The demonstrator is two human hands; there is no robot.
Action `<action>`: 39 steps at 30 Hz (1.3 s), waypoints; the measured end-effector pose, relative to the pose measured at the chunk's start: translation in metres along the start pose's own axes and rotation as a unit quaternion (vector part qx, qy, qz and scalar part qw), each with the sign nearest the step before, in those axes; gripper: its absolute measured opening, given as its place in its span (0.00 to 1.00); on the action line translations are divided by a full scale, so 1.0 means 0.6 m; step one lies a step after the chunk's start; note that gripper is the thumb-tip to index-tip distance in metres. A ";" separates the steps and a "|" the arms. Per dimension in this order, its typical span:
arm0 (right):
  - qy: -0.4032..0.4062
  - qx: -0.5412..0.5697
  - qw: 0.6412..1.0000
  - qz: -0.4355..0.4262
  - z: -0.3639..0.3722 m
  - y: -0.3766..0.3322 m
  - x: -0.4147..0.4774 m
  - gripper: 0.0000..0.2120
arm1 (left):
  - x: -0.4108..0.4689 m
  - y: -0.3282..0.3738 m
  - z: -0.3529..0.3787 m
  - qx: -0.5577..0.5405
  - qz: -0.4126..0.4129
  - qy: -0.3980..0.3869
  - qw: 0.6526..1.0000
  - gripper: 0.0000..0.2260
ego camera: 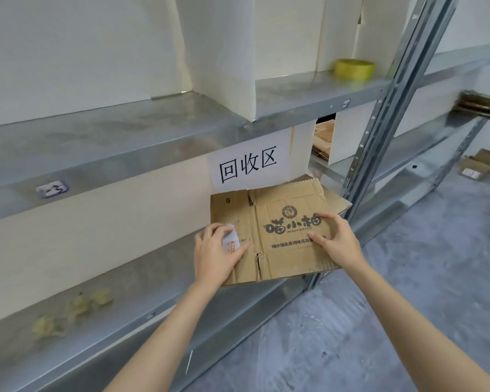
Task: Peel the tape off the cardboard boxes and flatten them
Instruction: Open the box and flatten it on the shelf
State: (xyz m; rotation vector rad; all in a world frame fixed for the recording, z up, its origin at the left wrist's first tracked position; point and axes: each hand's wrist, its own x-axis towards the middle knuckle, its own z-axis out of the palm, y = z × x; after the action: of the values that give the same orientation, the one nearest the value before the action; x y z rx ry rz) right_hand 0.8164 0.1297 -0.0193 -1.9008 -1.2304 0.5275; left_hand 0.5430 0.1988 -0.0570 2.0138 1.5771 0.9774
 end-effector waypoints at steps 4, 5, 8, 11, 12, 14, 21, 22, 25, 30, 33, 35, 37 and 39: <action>-0.011 0.001 1.000 -0.003 -0.037 0.037 0.087 0.25 | 0.059 0.013 0.054 -0.038 -0.011 -0.024 0.999 0.19; -0.010 -0.001 1.000 -0.003 -0.045 0.047 0.109 0.25 | 0.075 0.017 0.067 -0.039 -0.015 -0.027 0.999 0.19; -0.011 -0.016 1.000 0.005 -0.067 0.077 0.167 0.26 | 0.112 0.027 0.103 -0.025 -0.029 -0.028 0.999 0.21; -0.024 -0.043 0.999 0.010 -0.081 0.103 0.217 0.26 | 0.134 0.037 0.132 0.002 -0.028 -0.035 0.999 0.22; -0.033 -0.055 0.998 0.010 -0.082 0.111 0.235 0.26 | 0.143 0.040 0.140 0.011 -0.028 -0.037 0.999 0.22; -0.046 -0.068 0.997 0.008 -0.081 0.127 0.276 0.26 | 0.161 0.048 0.156 0.026 -0.037 -0.036 0.998 0.23; -0.135 -0.109 0.985 -0.020 -0.068 0.196 0.406 0.27 | 0.195 0.077 0.210 0.082 -0.085 -0.018 0.993 0.25; -0.147 -0.108 0.983 -0.020 -0.066 0.206 0.423 0.26 | 0.197 0.081 0.219 0.092 -0.093 -0.017 0.991 0.26; -0.166 -0.098 0.981 -0.019 -0.049 0.236 0.466 0.24 | 0.198 0.094 0.246 0.135 -0.117 -0.026 0.984 0.29; -0.190 -0.090 0.977 -0.044 -0.026 0.279 0.502 0.25 | 0.190 0.112 0.289 0.164 -0.148 -0.020 0.975 0.30; -0.178 -0.145 0.969 -0.089 -0.020 0.292 0.507 0.24 | 0.185 0.121 0.308 0.176 -0.163 -0.018 0.971 0.29; -0.170 -0.169 0.964 -0.116 -0.018 0.299 0.508 0.22 | 0.184 0.129 0.316 0.177 -0.174 -0.011 0.969 0.29; -0.166 -0.180 0.956 -0.160 -0.018 0.300 0.511 0.21 | 0.185 0.139 0.322 0.178 -0.181 0.000 0.967 0.29; -0.176 -0.183 0.942 -0.222 -0.018 0.297 0.515 0.21 | 0.187 0.148 0.325 0.183 -0.181 0.010 0.966 0.29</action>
State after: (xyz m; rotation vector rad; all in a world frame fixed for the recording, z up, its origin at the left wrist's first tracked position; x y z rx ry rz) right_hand 1.0606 0.3638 -0.1328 -1.7771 -2.0479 0.4236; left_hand 0.7583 0.3012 -0.0965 1.8345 2.1670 0.6019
